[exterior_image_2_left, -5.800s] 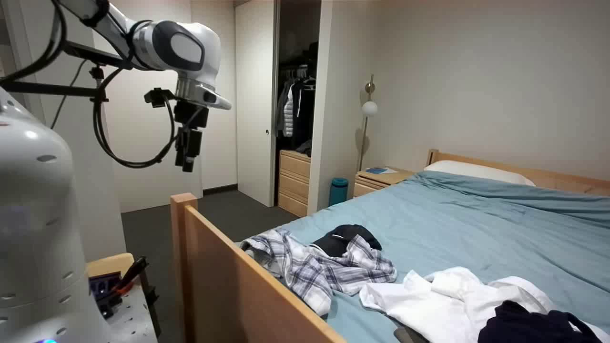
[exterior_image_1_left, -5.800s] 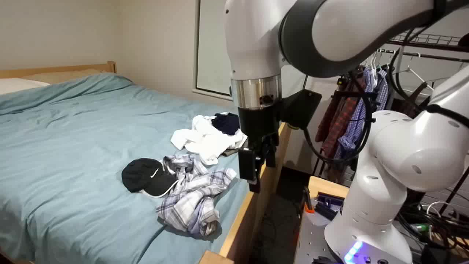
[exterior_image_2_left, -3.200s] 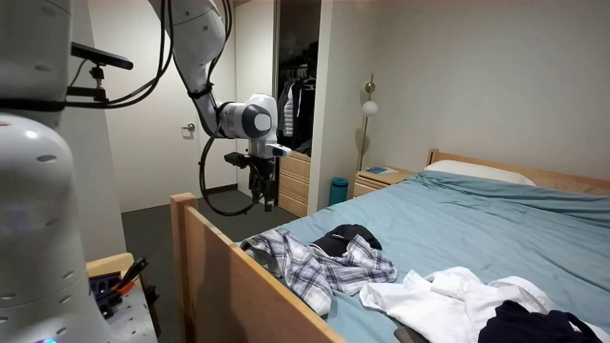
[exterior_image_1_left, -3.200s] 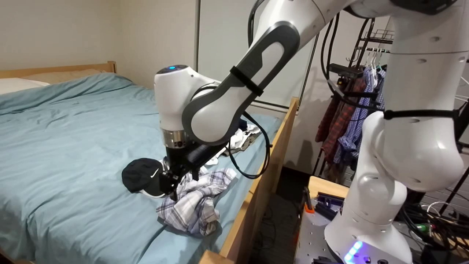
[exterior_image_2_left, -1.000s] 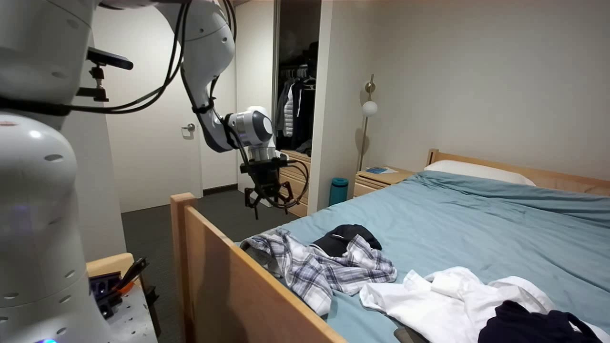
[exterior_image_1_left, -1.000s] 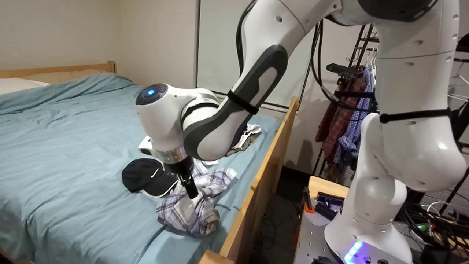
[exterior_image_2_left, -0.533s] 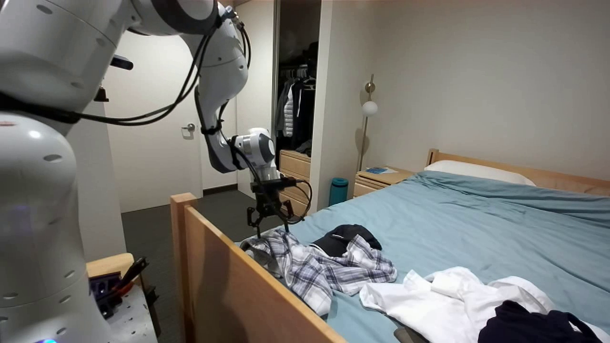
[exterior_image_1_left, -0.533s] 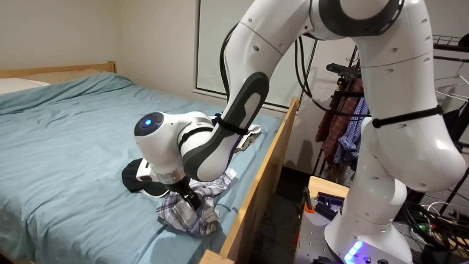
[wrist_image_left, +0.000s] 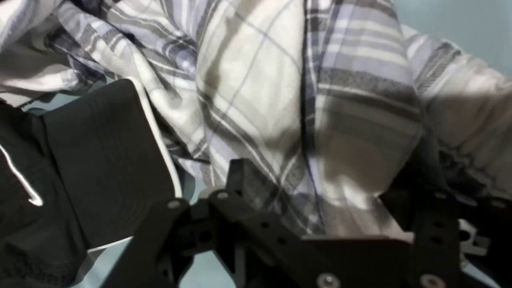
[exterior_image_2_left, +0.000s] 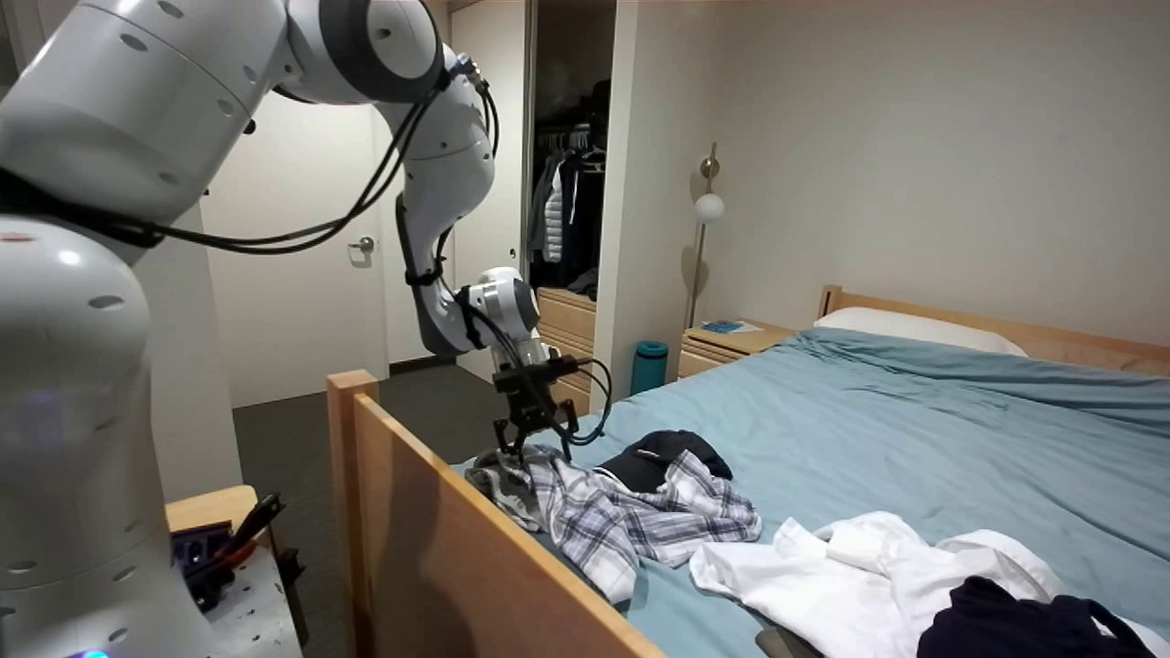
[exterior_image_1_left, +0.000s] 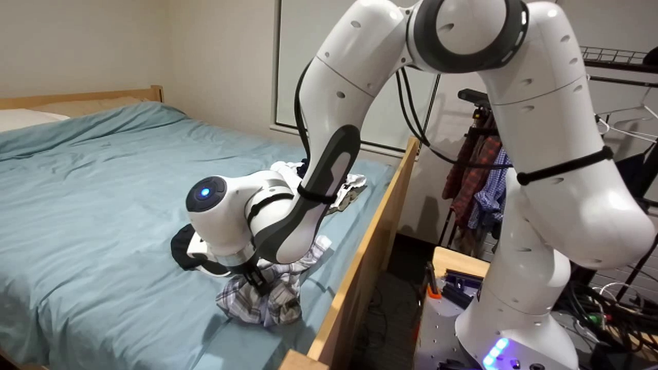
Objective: Put the checked object on top of the white cloth
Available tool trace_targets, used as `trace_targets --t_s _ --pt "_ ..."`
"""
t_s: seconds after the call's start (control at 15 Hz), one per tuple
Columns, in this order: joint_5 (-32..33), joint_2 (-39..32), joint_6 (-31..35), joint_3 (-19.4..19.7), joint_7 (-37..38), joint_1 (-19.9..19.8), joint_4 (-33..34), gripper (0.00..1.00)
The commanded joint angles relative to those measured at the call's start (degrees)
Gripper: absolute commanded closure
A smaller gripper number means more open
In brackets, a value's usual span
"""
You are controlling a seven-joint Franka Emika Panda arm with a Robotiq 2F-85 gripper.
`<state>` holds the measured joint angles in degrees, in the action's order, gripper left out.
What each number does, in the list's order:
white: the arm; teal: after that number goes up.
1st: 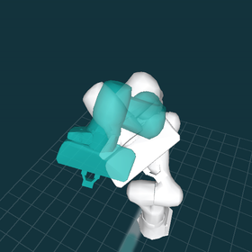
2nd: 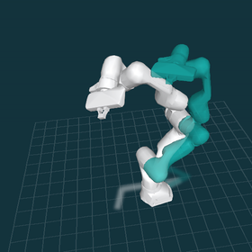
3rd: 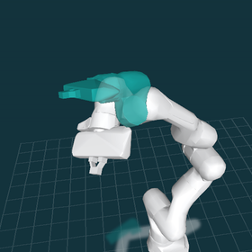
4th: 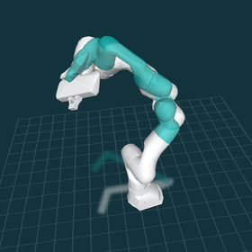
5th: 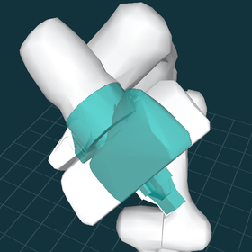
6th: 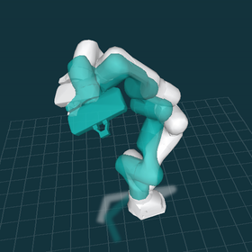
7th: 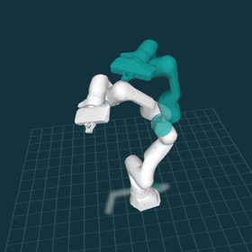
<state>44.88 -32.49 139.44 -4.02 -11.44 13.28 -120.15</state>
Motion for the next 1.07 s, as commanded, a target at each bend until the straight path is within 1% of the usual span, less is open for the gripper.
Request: trace_targets --t_s 0.0,0.13,0.27,0.47,0.53,0.6,0.67,0.73,0.8,0.87,1.0 --pt "1.4 0.3 -0.5 0.9 5.7 0.7 0.9 0.47" --pt "0.7 2.8 -1.1 1.5 8.6 0.4 0.2 0.59" --pt "1.1 5.1 -1.6 3.1 13.5 0.4 -0.1 0.73" --pt "0.0 8.5 -3.6 4.5 18.1 -0.4 -0.2 0.91" --pt "0.5 9.4 -4.7 5.0 19.7 -0.4 0.1 0.92" --pt "0.4 10.2 -6.0 5.3 20.7 -0.6 0.4 0.95" --pt "0.5 11.0 -7.3 5.4 21.2 -0.9 0.5 0.95" --pt "1.2 11.5 -9.0 5.4 21.4 -0.7 0.7 0.99" --pt "1.3 11.8 -10.5 4.7 19.7 -0.7 0.4 0.70" --pt "1.1 12.1 -11.6 4.0 18.8 -0.6 0.1 0.69" --pt "1.6 12.5 -10.4 2.1 15.0 -0.8 -1.5 0.57"
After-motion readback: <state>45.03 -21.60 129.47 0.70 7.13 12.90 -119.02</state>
